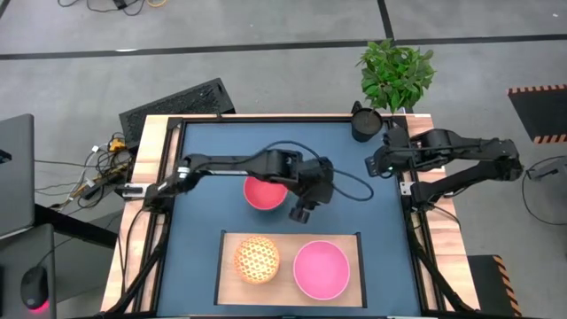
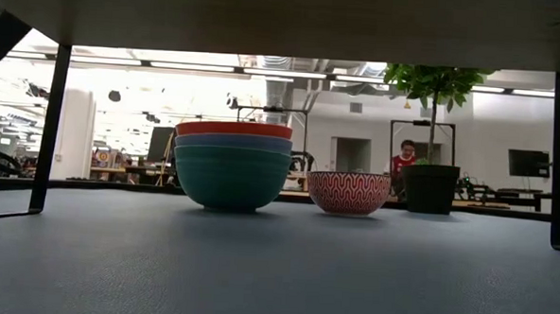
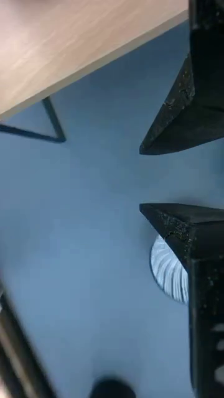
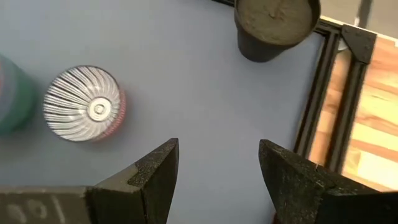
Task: Place and stack bowls onto a shelf
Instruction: Stack the blue patterned bowl on top of the orange patterned bowl on the shelf
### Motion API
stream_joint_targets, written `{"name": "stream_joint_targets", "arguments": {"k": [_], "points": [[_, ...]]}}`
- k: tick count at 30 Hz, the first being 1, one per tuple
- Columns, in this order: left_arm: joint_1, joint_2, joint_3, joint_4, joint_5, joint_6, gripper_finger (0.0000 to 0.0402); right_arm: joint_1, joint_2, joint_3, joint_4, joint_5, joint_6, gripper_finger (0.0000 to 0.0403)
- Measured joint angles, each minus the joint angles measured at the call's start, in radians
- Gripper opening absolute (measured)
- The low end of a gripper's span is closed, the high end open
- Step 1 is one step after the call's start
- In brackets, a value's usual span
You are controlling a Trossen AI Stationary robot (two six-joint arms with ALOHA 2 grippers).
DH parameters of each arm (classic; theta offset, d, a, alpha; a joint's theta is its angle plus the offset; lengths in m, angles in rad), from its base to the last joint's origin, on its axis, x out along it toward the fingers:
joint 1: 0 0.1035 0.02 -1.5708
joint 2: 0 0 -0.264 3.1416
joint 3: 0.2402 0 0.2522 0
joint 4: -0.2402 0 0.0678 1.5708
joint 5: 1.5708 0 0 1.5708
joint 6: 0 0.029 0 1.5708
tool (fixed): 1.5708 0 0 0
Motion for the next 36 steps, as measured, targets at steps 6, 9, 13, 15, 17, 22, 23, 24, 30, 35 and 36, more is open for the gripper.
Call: {"name": "stream_joint_targets", "arguments": {"k": [6, 9, 13, 15, 17, 22, 23, 24, 30, 35, 36], "points": [[0.023, 0.059, 0.0, 0.023, 0.049, 0.003, 0.0155, 0.0, -0.039, 0.0, -0.008, 0.005, 0.008, 0.0249], [0.043, 0.065, 0.0, 0.021, 0.046, -0.005, 0.0176, 0.0, -0.052, 0.0, -0.012, 0.005, 0.01, 0.0249], [0.067, 0.065, 0.0, 0.019, 0.024, -0.008, 0.02, 0.0, -0.075, 0.0, -0.01, 0.01, 0.033, 0.0249], [0.08, 0.065, 0.0, 0.016, -0.005, -0.02, 0.0206, 0.0, -0.079, 0.0, -0.01, 0.019, 0.046, 0.0249], [0.093, 0.065, 0.0, 0.008, -0.014, -0.042, 0.0209, 0.0, -0.09, 0.0, -0.009, 0.03, 0.049, 0.0249], [0.111, 0.075, -0.006, -0.002, -0.029, -0.104, 0.021, 0.0, -0.1, 0.0, -0.011, 0.053, 0.063, 0.0249], [0.111, 0.079, -0.01, -0.009, -0.041, -0.115, 0.021, 0.0, -0.1, 0.0, -0.009, 0.055, 0.063, 0.0249], [0.112, 0.083, -0.012, -0.033, -0.046, -0.124, 0.021, 0.0, -0.1, 0.0, -0.009, 0.056, 0.063, 0.0249], [0.11, 0.118, -0.037, -0.034, -0.036, -0.14, 0.021, 0.0, -0.099, 0.0, -0.01, 0.056, 0.063, 0.0249], [0.103, 0.133, -0.048, -0.011, -0.037, -0.122, 0.021, 0.0, -0.099, 0.0, -0.01, 0.058, 0.061, 0.0249], [0.101, 0.13, -0.061, 0.011, -0.04, -0.116, 0.021, 0.0, -0.099, 0.0, -0.01, 0.058, 0.061, 0.0249]]}}
